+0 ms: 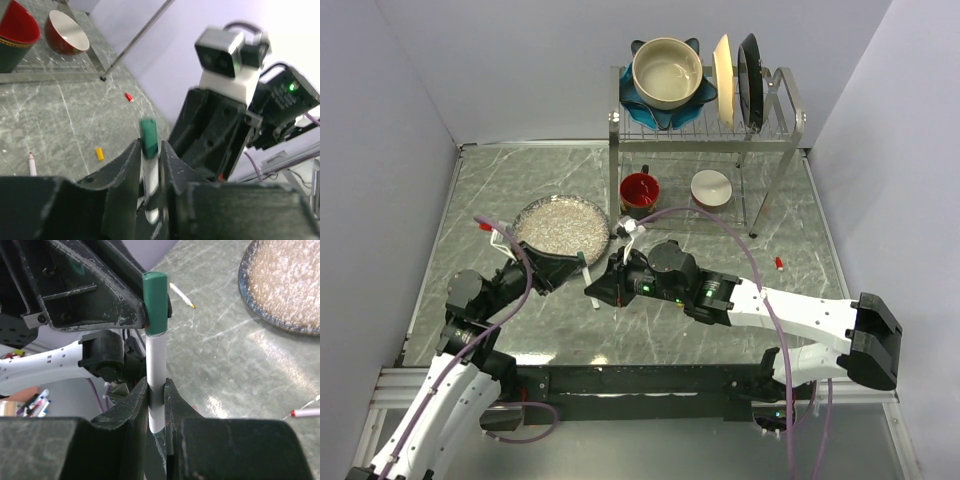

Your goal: Insert the pens into the pen caps

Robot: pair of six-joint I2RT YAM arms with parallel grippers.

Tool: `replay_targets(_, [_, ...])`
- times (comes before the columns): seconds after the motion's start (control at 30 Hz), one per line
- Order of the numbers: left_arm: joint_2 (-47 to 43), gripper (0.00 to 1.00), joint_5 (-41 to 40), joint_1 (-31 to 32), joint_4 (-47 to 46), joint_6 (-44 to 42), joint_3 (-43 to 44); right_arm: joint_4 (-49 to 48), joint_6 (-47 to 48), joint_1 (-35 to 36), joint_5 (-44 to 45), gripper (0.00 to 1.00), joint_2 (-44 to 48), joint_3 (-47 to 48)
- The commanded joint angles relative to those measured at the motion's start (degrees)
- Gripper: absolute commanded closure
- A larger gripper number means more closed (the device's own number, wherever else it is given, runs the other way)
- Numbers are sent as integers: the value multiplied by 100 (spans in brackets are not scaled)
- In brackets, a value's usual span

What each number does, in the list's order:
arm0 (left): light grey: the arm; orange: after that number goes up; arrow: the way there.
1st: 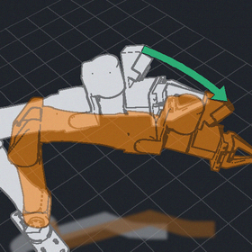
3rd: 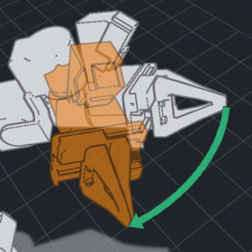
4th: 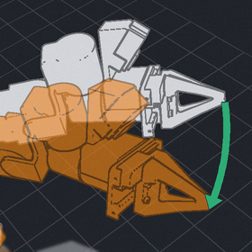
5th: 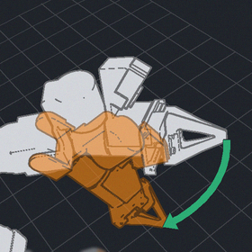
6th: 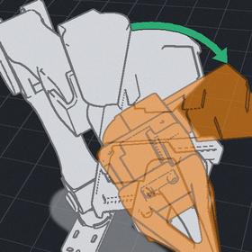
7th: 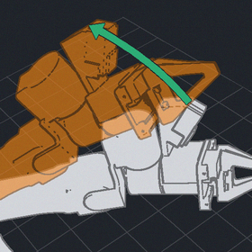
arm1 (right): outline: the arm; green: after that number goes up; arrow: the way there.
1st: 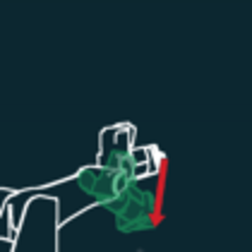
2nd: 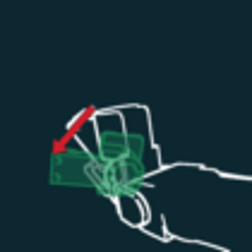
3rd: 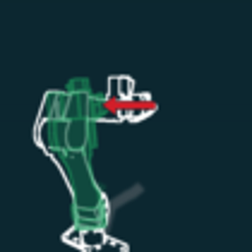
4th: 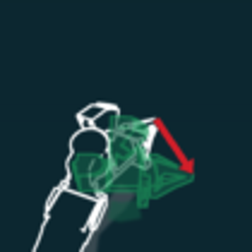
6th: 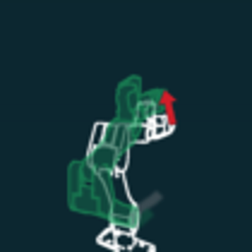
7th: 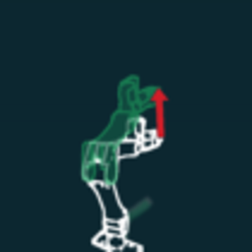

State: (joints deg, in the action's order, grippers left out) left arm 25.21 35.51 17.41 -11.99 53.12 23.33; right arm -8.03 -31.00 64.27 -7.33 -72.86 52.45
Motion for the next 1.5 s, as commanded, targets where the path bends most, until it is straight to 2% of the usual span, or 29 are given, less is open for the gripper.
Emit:
replay_targets(0.0, [-165,69,264,34,355,-232,312,-542,367,-29,250,100,-26,512])
replay_targets(0.07, [-192,62,316,26,346,-293,347,-576,367,-29,127,100,-9,486])
replay_targets(0.17, [-218,58,369,26,259,-338,374,-752,315,-29,-22,100,96,363])
replay_targets(0.43, [-236,55,519,26,-330,-162,233,-1068,262,-29,-506,100,255,126])
replay_targets(0.53, [-245,65,571,26,-418,-101,233,-1113,253,-11,-638,100,290,91])
replay_targets(0.57, [-245,74,615,26,-549,-66,216,-1113,253,-11,-673,100,281,90])
replay_targets(0.63, [-254,86,721,26,-734,101,181,-1113,253,-11,-752,100,281,64])
replay_targets(0.67, [-280,95,756,26,-865,145,154,-1130,244,-11,-796,100,281,55])
replay_targets(0.7, [-297,99,773,26,-927,198,137,-1165,227,-11,-874,99,290,29])
replay_targets(0.77, [-359,99,791,26,-972,216,145,-1209,174,-20,-945,91,299,-6])
replay_targets(0.8, [-376,99,800,26,-963,207,154,-1270,139,-11,-989,78,307,-67])
replay_targets(0.9, [-447,99,809,26,-946,137,198,-1446,51,-11,-1112,65,316,-190])
replay_targets(1.07, [-491,99,800,26,-1034,181,198,-1587,-99,-2,-1368,59,211,-244])
replay_targets(1.27, [-491,99,817,26,-1183,277,58,-1860,-151,-2,-1411,61,185,-358])
replay_targets(1.33, [-491,99,800,26,-1200,278,40,-1904,-169,-2,-1429,65,150,-305])
replay_targets(1.37, [-482,99,791,26,-1209,269,31,-1912,-169,-2,-1446,73,123,-279])
replay_targets(1.4, [-473,99,809,26,-1227,251,31,-1904,-160,-2,-1481,91,114,-227])
replay_targets(1.47, [-438,94,852,26,-1349,242,75,-1939,-169,-2,-1490,100,97,-217])
